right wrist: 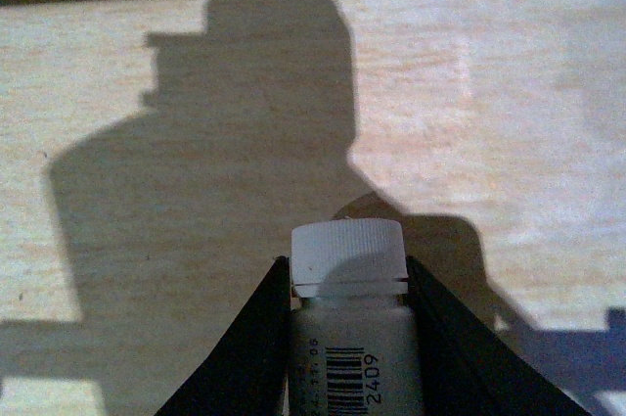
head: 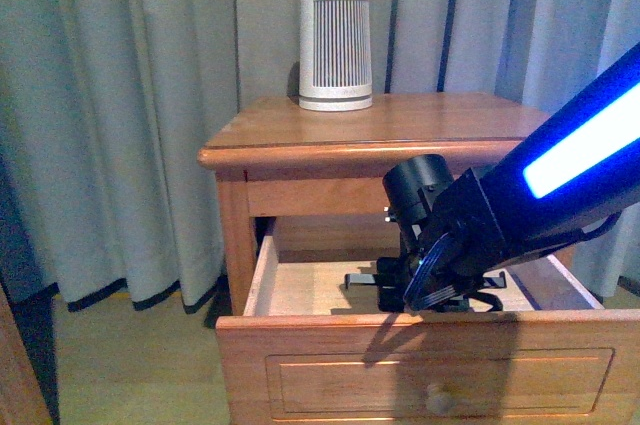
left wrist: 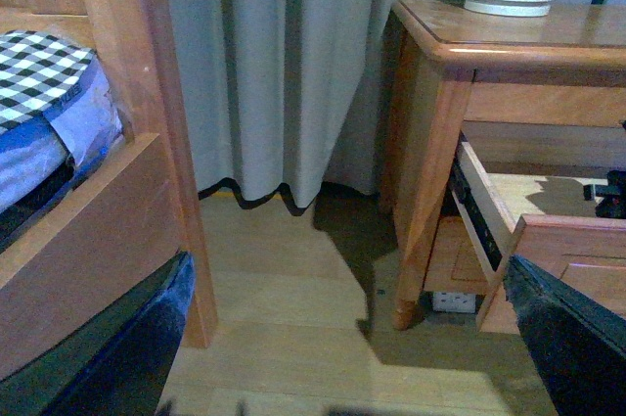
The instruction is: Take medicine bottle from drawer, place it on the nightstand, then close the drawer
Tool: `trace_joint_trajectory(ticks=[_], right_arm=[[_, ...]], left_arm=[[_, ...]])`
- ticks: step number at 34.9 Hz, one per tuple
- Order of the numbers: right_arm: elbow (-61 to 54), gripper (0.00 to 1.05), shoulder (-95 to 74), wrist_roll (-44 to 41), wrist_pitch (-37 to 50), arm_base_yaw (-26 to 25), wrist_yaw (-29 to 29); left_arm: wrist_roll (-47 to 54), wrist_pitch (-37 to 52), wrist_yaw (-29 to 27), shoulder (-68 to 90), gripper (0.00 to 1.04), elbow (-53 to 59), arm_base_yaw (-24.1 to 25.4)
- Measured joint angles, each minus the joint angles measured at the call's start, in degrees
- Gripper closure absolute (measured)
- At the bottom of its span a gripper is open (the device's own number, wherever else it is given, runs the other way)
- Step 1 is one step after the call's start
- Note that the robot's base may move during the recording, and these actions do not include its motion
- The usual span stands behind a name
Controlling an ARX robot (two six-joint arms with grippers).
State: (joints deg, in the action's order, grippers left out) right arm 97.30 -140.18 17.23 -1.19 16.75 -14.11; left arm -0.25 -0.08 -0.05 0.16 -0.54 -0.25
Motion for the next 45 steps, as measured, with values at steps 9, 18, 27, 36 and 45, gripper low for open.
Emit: trace_joint_trajectory(ticks=[9, 18, 27, 36, 45], right_arm=[[-8.00, 0.74, 11.39, 5.40, -2.60, 1.14, 0.22], [-21.03, 0.74, 30.29, 9.33, -4.79, 3.50, 3.54], [-21.86, 0.74, 40.70, 3.04, -0.22, 1.95, -1.46], [-0.31, 0.74, 32.28, -10.45, 1.62, -8.02, -5.16], [18.08, 0.74, 13.70, -9.29, -5.97, -12.87, -4.44]], left_arm=[[0.00, 0.00, 0.00, 0.00, 0.07, 0.00, 0.00], [0.00, 0.00, 0.00, 0.00, 0.07, 0.00, 0.00], [-0.02, 0.00, 0.00, 0.00, 0.07, 0.00, 0.00], [-0.02, 0.00, 0.00, 0.00, 0.07, 0.00, 0.00], [0.00, 0.00, 0.00, 0.00, 0.07, 0.00, 0.00]])
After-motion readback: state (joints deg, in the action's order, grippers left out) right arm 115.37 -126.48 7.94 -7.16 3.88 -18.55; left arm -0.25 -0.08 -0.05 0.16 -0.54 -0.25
